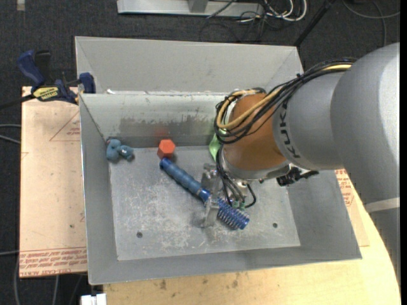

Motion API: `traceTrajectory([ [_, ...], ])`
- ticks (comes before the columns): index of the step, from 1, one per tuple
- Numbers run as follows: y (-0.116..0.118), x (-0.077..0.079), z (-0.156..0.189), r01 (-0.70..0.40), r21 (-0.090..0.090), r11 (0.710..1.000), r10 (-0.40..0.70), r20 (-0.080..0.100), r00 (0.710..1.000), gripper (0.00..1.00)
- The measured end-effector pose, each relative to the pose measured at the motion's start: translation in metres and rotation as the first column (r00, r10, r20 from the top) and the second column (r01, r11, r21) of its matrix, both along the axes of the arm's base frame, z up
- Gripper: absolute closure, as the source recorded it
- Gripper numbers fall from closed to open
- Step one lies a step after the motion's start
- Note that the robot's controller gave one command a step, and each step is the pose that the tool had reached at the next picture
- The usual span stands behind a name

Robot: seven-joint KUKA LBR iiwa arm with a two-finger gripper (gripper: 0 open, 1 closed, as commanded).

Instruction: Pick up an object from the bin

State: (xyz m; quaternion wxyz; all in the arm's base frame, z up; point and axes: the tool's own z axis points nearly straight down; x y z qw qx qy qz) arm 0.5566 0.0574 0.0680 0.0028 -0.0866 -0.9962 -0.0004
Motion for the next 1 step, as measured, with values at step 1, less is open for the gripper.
traceTrajectory([
  [1,0.0002,0.0017,0.0042,0.002,0.001,1.000,-0.002,0.006,1.000,1.00],
])
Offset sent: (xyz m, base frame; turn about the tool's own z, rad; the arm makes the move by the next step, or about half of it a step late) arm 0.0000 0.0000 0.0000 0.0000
